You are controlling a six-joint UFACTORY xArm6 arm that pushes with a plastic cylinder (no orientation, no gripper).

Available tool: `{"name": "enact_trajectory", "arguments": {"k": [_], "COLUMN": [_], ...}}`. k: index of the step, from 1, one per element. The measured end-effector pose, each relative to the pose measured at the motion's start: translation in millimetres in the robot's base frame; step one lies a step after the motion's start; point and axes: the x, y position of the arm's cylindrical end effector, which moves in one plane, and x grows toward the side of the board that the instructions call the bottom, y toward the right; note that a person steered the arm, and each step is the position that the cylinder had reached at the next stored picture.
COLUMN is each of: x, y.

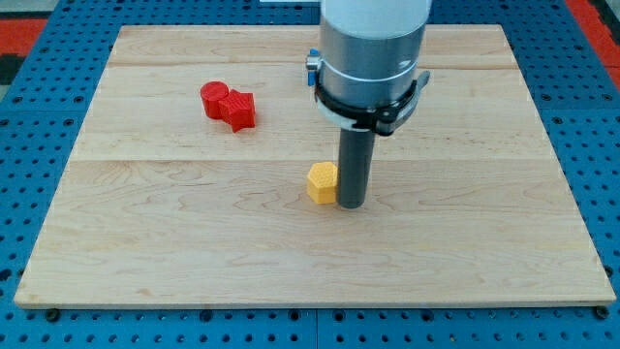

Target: Push the yellow hexagon to the center

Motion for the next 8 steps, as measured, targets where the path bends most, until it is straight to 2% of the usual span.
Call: {"name": "enact_trajectory", "arguments": {"k": [1,3,6,8], "x": [11,-32,-94,-77], "y": [-15,-41,-47,-53]}}
